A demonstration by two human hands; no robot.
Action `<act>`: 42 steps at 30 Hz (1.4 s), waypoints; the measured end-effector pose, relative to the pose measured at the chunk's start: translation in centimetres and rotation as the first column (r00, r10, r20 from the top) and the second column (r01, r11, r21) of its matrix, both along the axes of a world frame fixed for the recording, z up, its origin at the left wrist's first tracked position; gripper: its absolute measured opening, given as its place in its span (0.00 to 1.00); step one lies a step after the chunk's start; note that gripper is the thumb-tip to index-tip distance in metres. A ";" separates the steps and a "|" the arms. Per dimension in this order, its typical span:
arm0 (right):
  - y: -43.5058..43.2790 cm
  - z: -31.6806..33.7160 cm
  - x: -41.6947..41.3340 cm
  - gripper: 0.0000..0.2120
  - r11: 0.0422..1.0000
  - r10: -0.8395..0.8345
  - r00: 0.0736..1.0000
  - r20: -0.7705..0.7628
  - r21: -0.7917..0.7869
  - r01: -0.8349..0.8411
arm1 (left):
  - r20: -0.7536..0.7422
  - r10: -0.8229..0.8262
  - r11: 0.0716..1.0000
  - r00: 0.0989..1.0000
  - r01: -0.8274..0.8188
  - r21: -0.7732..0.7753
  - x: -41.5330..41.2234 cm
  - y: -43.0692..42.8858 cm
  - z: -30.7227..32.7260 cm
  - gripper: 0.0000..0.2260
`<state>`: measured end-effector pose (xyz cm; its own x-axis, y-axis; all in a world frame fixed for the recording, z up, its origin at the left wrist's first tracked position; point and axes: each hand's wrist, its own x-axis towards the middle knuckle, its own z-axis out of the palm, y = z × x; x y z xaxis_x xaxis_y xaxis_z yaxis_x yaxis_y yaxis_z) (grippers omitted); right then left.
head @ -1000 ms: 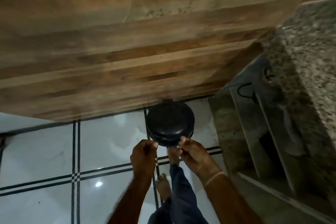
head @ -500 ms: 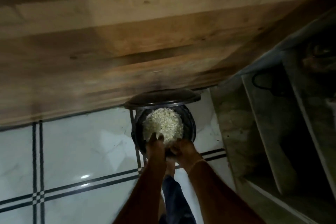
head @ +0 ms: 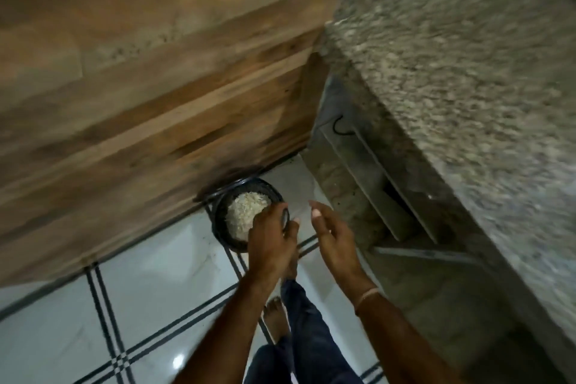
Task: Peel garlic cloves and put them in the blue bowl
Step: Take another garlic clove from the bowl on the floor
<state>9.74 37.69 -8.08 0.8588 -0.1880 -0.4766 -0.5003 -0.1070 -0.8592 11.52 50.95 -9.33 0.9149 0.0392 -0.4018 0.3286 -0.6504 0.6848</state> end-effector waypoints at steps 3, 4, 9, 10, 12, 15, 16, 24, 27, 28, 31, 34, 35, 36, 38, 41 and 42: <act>-5.2 4.5 -4.1 0.15 0.982 -0.021 0.978 0.210 -0.179 0.060 | 0.143 -0.142 0.990 0.979 0.140 0.021 -2.3 -5.4 6.0 0.18; -7.0 5.8 -5.2 0.15 0.970 -0.033 0.965 0.261 -0.224 0.094 | 0.185 -0.189 0.982 0.964 0.190 0.012 -3.0 -7.2 7.3 0.18; -16.0 9.7 -10.2 0.14 0.896 -0.119 0.908 0.401 -0.350 0.272 | 0.358 -0.400 0.909 0.844 0.416 0.033 -5.1 -16.8 11.0 0.18; -17.9 10.1 -11.1 0.13 0.882 -0.146 0.895 0.421 -0.355 0.311 | 0.378 -0.433 0.892 0.818 0.450 0.049 -5.3 -19.0 11.5 0.18; -22.1 10.6 -13.2 0.12 0.845 -0.208 0.876 0.436 -0.371 0.385 | 0.391 -0.493 0.857 0.777 0.512 0.061 -6.1 -23.6 12.1 0.18; -28.5 10.3 -16.1 0.13 0.800 -0.284 0.866 0.412 -0.397 0.451 | 0.370 -0.564 0.804 0.738 0.593 0.042 -7.0 -30.6 12.2 0.18; -30.8 10.1 -17.1 0.14 0.782 -0.311 0.862 0.401 -0.407 0.472 | 0.351 -0.583 0.790 0.732 0.612 0.037 -7.5 -33.0 12.1 0.17; -47.8 7.3 -22.6 0.16 0.602 -0.440 0.865 0.244 -0.634 0.485 | 0.260 -0.700 0.704 0.665 0.704 0.094 -10.6 -48.9 9.3 0.12; -51.3 6.5 -21.8 0.19 0.587 -0.370 0.918 0.140 -0.731 0.348 | 0.241 -0.729 0.682 0.641 0.713 0.165 -10.5 -50.5 8.4 0.07; -52.1 6.4 -21.3 0.21 0.589 -0.352 0.930 0.106 -0.748 0.308 | 0.237 -0.726 0.684 0.645 0.710 0.165 -10.4 -50.7 8.5 0.07; -53.4 6.6 -19.9 0.26 0.576 -0.298 0.954 -0.029 -0.803 0.155 | 0.258 -0.702 0.709 0.664 0.684 0.172 -10.6 -50.8 8.9 0.11; -53.9 6.7 -19.2 0.26 0.554 -0.287 0.956 -0.065 -0.825 0.111 | 0.335 -0.597 0.796 0.729 0.589 0.137 -10.2 -52.1 10.8 0.09; -54.0 6.8 -19.2 0.26 0.551 -0.293 0.954 -0.058 -0.826 0.119 | 0.389 -0.569 0.813 0.725 0.566 0.133 -9.6 -53.2 11.7 0.07; -54.0 6.8 -19.2 0.26 0.551 -0.298 0.953 -0.051 -0.825 0.128 | 0.447 -0.553 0.819 0.704 0.556 0.138 -8.8 -54.4 12.8 0.04; -53.8 6.7 -19.2 0.27 0.541 -0.304 0.952 -0.039 -0.830 0.139 | 0.538 -0.566 0.800 0.625 0.574 0.174 -6.6 -57.3 14.4 0.02; -53.6 6.5 -19.2 0.27 0.524 -0.318 0.947 -0.035 -0.839 0.145 | 0.516 -0.669 0.723 0.535 0.629 0.285 -3.5 -60.4 14.8 0.04; -53.6 6.4 -19.1 0.27 0.523 -0.325 0.945 -0.031 -0.839 0.152 | 0.508 -0.698 0.697 0.504 0.639 0.325 -3.0 -60.7 14.8 0.06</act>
<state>-9.38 -15.95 -1.64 0.6453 -0.7531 -0.1280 -0.7374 -0.5705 -0.3616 8.54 -9.78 5.49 0.7194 -0.6765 0.1574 -0.6482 -0.5725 0.5022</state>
